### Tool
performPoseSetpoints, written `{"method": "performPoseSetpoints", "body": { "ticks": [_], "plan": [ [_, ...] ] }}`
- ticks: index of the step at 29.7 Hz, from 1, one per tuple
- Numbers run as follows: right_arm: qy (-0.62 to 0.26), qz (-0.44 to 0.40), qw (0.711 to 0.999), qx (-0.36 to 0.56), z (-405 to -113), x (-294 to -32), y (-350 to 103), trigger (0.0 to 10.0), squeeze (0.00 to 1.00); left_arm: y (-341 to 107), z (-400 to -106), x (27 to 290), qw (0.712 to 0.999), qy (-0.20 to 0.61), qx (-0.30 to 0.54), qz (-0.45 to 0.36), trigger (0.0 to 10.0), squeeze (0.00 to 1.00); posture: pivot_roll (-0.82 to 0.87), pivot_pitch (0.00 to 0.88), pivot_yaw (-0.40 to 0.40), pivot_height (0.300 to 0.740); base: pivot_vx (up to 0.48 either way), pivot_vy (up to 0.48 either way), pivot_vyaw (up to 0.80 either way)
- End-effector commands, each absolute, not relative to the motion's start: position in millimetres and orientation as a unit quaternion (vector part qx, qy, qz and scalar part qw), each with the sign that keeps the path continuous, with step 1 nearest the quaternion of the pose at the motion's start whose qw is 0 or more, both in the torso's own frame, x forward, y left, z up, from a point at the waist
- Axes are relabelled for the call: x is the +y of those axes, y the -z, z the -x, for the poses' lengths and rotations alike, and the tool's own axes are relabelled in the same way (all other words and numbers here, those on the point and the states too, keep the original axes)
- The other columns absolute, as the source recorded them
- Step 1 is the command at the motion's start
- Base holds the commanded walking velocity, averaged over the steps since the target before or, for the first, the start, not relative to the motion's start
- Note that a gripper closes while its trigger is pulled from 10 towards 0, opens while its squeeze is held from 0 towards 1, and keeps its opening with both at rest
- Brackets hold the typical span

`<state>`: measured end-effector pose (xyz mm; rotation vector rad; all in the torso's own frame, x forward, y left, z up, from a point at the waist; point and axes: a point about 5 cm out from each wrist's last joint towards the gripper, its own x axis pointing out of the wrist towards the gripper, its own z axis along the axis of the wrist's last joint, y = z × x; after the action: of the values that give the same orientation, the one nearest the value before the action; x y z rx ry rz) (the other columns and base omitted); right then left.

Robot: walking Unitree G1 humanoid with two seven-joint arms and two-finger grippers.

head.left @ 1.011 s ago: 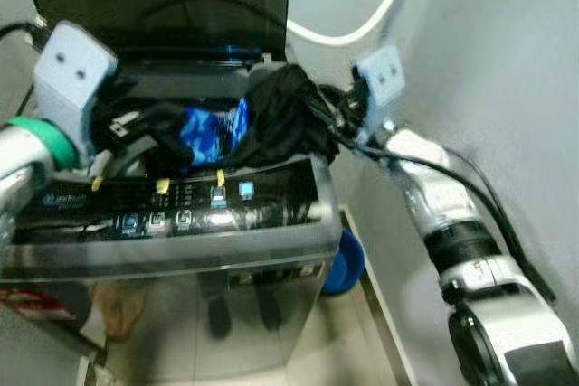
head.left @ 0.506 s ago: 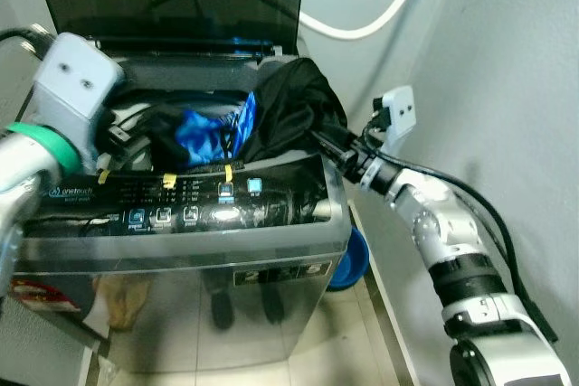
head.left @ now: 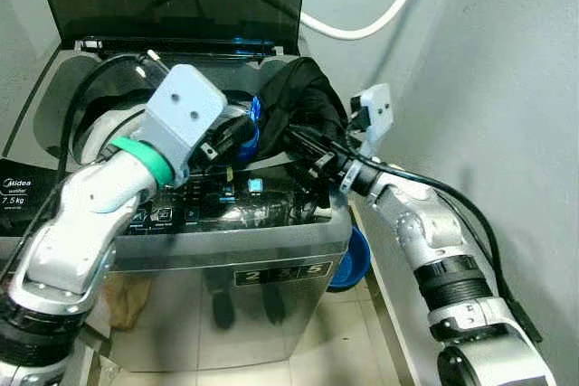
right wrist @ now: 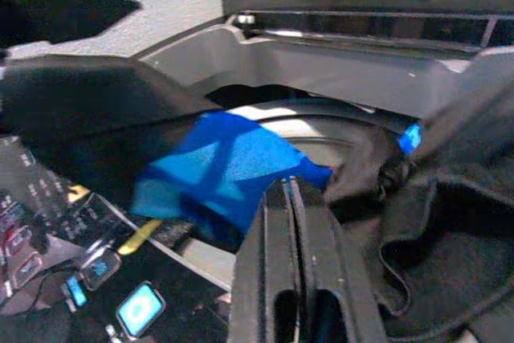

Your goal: Clothes washing

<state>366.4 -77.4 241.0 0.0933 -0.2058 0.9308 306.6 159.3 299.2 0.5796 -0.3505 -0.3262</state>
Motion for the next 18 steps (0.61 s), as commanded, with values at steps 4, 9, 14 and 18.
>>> {"method": "performPoseSetpoints", "body": {
  "ticks": [4,9,14,18],
  "plan": [
    [-0.464,-0.028,0.879,-0.109,-365.1,-61.3,-251.8,0.0,0.0,-302.3,-316.6,180.7,0.944,0.064,-0.156,-0.284,10.0,0.0,0.14,0.102,-0.011,0.74,0.0,0.0,0.0],
    [-0.479,-0.034,0.863,-0.158,-366.2,-22.0,-287.2,0.0,0.0,-313.5,-326.3,232.7,0.949,-0.143,-0.141,-0.242,10.0,0.0,0.13,0.101,-0.011,0.74,0.0,0.0,0.0],
    [-0.469,-0.043,0.859,-0.198,-365.6,3.6,-318.2,0.0,0.0,-308.3,-323.2,249.7,0.94,-0.221,-0.136,-0.223,10.0,0.0,0.12,0.103,-0.011,0.74,0.0,0.0,0.0],
    [-0.442,-0.033,0.868,-0.224,-363.6,28.2,-339.2,0.0,0.0,-302.8,-320.4,259.4,0.928,-0.277,-0.134,-0.208,10.0,0.0,0.12,0.1,-0.011,0.74,0.0,0.0,0.0]
  ]
}}
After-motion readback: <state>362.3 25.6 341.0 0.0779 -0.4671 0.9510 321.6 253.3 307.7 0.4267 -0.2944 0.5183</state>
